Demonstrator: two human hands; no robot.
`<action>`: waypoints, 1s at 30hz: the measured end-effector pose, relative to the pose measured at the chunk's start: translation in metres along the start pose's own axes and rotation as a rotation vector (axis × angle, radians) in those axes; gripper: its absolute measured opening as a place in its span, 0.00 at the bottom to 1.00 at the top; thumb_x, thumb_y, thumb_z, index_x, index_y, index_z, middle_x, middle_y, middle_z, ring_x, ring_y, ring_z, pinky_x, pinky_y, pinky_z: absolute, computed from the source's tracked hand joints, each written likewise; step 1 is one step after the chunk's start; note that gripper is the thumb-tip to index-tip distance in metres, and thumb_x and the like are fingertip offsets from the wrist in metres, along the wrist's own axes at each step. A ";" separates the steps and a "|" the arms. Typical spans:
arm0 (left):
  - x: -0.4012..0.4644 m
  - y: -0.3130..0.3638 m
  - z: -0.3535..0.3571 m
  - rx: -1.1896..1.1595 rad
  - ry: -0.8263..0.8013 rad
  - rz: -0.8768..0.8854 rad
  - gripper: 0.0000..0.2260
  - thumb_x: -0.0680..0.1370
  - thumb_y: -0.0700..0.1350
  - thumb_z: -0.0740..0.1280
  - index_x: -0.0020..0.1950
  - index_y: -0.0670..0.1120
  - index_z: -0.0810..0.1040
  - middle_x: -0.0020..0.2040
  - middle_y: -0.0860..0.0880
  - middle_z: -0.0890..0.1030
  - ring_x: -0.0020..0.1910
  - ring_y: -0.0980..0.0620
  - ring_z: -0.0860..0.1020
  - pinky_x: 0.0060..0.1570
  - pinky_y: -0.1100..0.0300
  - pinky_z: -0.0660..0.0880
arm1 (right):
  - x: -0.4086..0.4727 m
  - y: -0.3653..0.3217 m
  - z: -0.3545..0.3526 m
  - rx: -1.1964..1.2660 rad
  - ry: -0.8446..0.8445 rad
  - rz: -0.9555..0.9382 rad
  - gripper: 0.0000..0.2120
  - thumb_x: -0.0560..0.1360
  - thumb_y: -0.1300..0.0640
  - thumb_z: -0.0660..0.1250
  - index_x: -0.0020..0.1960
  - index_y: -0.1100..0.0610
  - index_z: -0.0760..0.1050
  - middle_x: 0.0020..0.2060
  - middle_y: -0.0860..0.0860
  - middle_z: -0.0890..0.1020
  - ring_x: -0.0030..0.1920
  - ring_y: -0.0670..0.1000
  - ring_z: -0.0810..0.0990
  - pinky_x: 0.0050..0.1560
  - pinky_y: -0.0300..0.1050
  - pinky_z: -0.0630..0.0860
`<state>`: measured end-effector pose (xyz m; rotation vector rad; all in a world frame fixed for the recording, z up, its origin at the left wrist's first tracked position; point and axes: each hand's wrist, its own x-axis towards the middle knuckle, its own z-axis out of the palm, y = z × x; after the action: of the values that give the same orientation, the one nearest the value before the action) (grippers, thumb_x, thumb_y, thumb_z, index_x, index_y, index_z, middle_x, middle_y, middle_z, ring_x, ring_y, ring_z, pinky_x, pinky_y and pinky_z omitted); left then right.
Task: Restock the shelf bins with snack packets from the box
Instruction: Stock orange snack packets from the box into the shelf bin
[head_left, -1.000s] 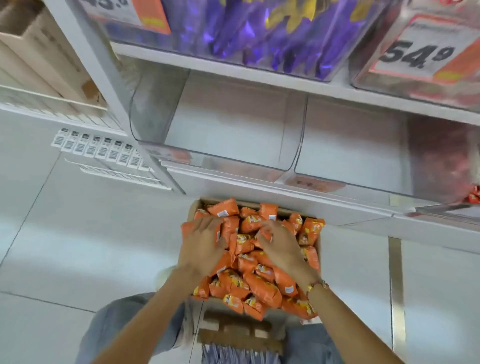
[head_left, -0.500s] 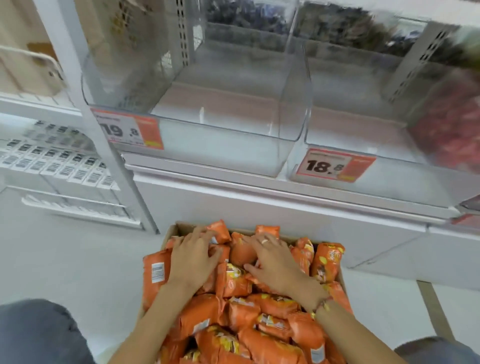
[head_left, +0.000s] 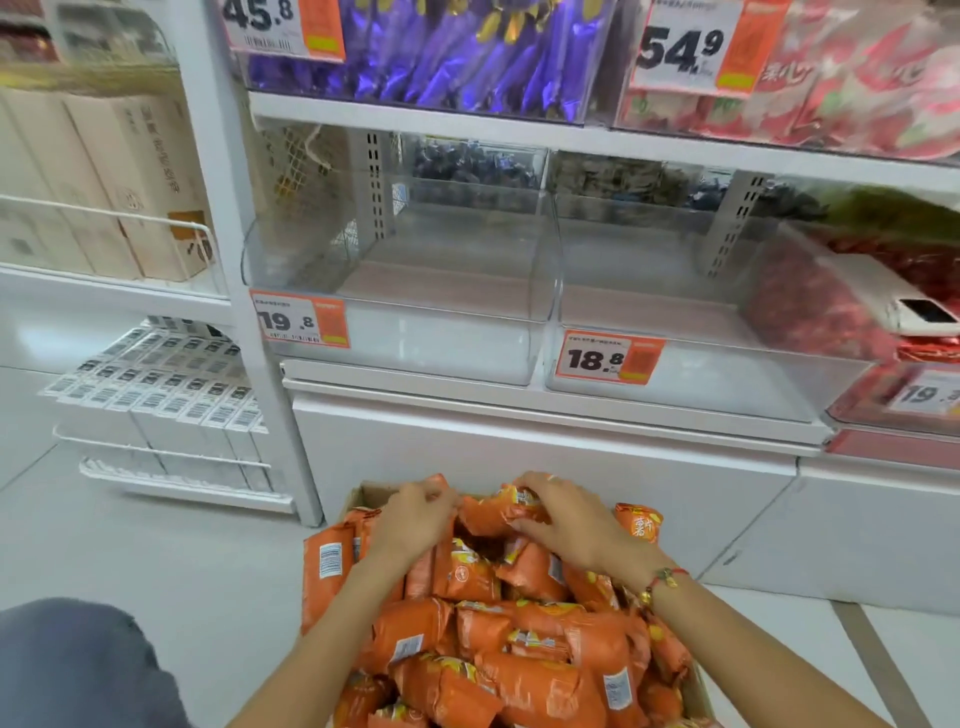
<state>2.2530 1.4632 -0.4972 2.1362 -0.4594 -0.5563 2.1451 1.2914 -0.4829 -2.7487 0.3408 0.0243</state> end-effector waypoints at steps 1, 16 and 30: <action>0.002 0.003 0.001 -0.073 -0.020 -0.038 0.16 0.77 0.55 0.61 0.37 0.50 0.82 0.36 0.51 0.84 0.38 0.49 0.81 0.51 0.48 0.78 | -0.001 0.003 -0.007 0.061 0.056 0.007 0.18 0.76 0.48 0.67 0.63 0.51 0.69 0.55 0.49 0.77 0.56 0.53 0.76 0.51 0.45 0.71; 0.026 0.018 0.002 -0.528 0.050 -0.276 0.21 0.67 0.41 0.78 0.58 0.38 0.79 0.51 0.42 0.84 0.49 0.48 0.83 0.43 0.60 0.82 | 0.047 0.017 -0.020 0.082 -0.361 0.365 0.19 0.78 0.52 0.64 0.61 0.64 0.73 0.61 0.59 0.77 0.59 0.57 0.77 0.53 0.46 0.75; 0.001 -0.005 -0.013 -0.975 -0.113 -0.230 0.17 0.66 0.46 0.70 0.54 0.45 0.77 0.55 0.44 0.83 0.56 0.47 0.81 0.52 0.56 0.75 | 0.035 0.007 0.026 0.437 -0.086 0.278 0.23 0.73 0.50 0.70 0.65 0.51 0.67 0.47 0.49 0.81 0.49 0.51 0.80 0.48 0.43 0.76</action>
<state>2.2612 1.4745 -0.4944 1.2214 0.0312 -0.8219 2.1776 1.2860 -0.5119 -2.2461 0.6213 0.1250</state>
